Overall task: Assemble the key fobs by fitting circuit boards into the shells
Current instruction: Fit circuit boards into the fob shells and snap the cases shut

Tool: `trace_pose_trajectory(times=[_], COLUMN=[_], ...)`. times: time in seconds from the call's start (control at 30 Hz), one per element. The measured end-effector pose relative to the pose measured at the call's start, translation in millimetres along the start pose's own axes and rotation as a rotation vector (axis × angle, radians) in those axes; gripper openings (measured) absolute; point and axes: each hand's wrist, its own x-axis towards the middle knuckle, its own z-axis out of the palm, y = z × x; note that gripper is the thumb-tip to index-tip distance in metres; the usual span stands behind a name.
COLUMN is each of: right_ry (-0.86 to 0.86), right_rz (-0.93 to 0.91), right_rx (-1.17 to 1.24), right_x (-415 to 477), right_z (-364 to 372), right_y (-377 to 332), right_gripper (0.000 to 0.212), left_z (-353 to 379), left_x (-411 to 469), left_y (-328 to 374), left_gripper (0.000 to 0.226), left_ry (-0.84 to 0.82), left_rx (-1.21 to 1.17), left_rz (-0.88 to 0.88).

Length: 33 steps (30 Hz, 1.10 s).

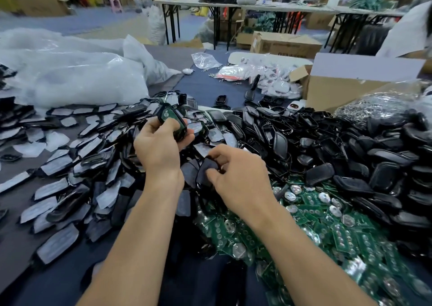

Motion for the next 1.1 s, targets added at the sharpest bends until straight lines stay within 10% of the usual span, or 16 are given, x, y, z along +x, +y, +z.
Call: trace_pose_trajectory(times=[0.1, 0.43, 1.1], right_ry=[-0.011, 0.026, 0.157], right_rz=[0.033, 0.444, 0.440], right_rx=[0.015, 1.116, 1.019], right_x=[-4.1, -23.5, -23.6], right_z=[-8.8, -56.1, -62.9], right_y=[6.2, 55.2, 70.1], right_gripper=[0.022, 0.016, 0.016], left_z=[1.1, 15.2, 20.3], left_x=[-3.7, -38.4, -61.9], left_y=[-3.0, -32.8, -52.4], left_gripper=[0.014, 0.027, 0.027], left_ry=[-0.033, -0.376, -0.736], left_rx=[0.063, 0.360, 0.497], left_rz=[0.016, -0.022, -0.011])
